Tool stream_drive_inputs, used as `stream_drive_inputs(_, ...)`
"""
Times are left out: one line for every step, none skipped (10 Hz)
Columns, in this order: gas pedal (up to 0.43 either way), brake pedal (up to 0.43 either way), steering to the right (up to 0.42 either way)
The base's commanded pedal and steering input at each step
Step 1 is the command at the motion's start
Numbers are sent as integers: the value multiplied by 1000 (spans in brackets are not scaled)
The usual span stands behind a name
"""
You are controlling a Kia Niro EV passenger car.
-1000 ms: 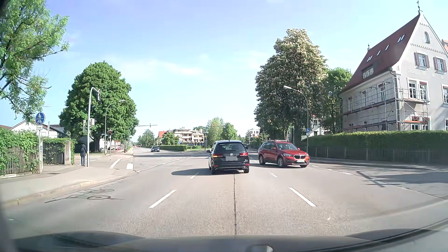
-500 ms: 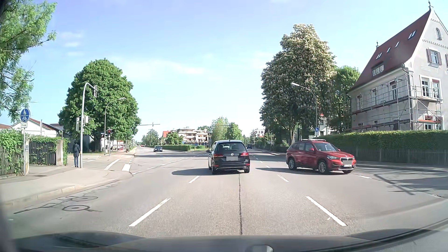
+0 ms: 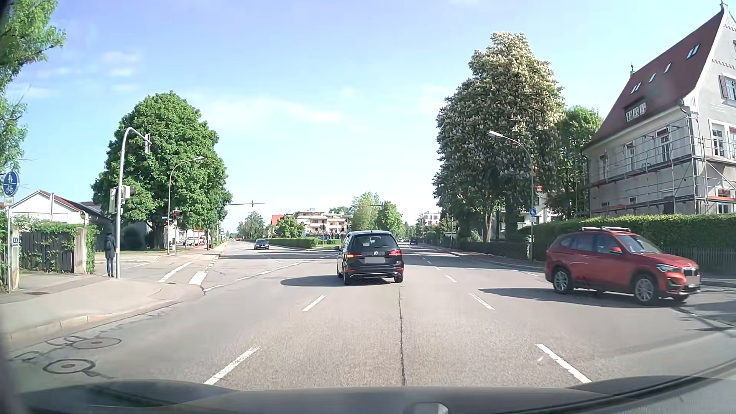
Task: Follow the waypoints while adhering to traffic rules and regulations
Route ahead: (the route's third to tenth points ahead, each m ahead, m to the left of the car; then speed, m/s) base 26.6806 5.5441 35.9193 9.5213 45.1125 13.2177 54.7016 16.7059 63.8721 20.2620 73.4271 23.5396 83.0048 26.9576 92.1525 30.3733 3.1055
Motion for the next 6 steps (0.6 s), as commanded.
stream_drive_inputs(169,0,-18)
stream_drive_inputs(197,0,-18)
stream_drive_inputs(240,0,-18)
stream_drive_inputs(260,0,-18)
stream_drive_inputs(260,0,-18)
stream_drive_inputs(248,0,-18)
